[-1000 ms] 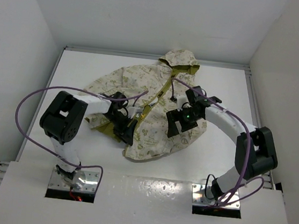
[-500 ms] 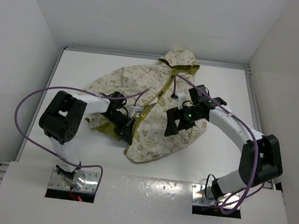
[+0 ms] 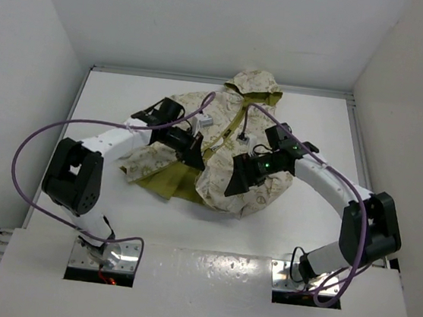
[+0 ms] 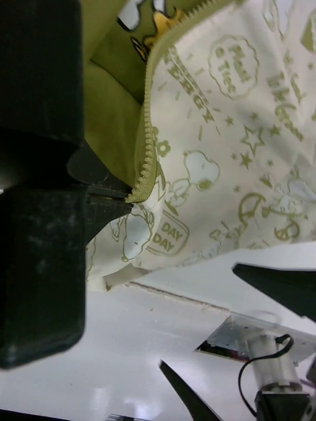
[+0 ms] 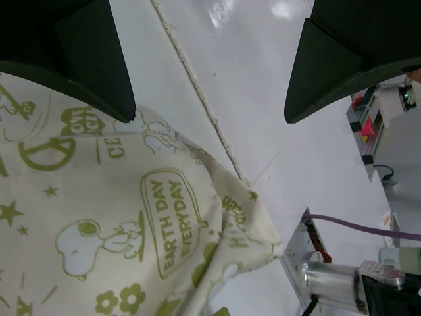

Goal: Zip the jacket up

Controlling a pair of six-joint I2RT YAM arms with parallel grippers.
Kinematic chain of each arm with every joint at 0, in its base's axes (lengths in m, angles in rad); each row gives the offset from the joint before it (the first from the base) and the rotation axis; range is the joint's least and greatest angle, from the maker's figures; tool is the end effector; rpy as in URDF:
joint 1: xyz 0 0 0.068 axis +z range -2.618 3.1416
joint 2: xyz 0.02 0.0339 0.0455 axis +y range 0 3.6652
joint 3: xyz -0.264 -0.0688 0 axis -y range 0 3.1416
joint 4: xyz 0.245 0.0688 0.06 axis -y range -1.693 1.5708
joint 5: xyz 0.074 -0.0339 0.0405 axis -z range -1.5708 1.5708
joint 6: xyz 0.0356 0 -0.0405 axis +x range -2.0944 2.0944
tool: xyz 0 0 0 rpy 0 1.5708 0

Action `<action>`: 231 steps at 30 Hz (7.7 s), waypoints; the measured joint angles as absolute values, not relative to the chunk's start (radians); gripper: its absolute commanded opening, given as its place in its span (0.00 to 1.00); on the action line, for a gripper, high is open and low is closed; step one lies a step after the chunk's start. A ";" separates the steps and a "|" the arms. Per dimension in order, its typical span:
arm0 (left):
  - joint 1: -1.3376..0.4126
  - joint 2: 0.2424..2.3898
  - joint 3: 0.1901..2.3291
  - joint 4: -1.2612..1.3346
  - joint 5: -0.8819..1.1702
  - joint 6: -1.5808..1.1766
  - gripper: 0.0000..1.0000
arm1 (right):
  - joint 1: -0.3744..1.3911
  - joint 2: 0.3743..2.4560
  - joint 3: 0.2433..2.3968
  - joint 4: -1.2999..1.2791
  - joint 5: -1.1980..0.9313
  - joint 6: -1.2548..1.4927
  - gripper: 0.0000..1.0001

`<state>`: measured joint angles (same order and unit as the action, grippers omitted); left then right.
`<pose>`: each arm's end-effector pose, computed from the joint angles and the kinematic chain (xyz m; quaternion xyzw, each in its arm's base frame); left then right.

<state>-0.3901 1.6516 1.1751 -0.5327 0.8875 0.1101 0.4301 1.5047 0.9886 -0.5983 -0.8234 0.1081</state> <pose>0.3020 -0.1540 0.2359 0.3301 0.8113 -0.4434 0.1903 0.2514 0.1440 0.2201 -0.2325 0.8666 0.4309 0.0962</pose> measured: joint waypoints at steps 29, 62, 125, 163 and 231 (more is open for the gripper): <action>-0.569 1.562 1.216 -0.371 0.841 -0.204 0.00 | 0.514 1.554 1.038 -0.447 -0.819 0.298 0.55; -0.481 1.445 1.173 -0.358 0.876 -0.179 0.49 | 0.407 1.473 0.922 -0.395 -0.955 0.249 0.00; -0.175 1.819 1.147 -0.909 -0.117 0.382 0.64 | 0.350 1.405 0.904 -0.336 -1.127 0.209 0.00; 0.176 1.568 1.390 -1.005 0.966 0.377 0.00 | 0.239 1.351 0.919 -0.410 -1.129 0.139 0.00; -0.504 1.218 1.104 -0.202 0.616 -0.435 0.00 | 0.368 1.404 0.962 0.080 -1.257 0.422 0.00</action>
<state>-0.5037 1.2179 1.1042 -0.2016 0.6163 -0.4351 0.3683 1.4044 0.9615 0.0799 -1.2572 0.4225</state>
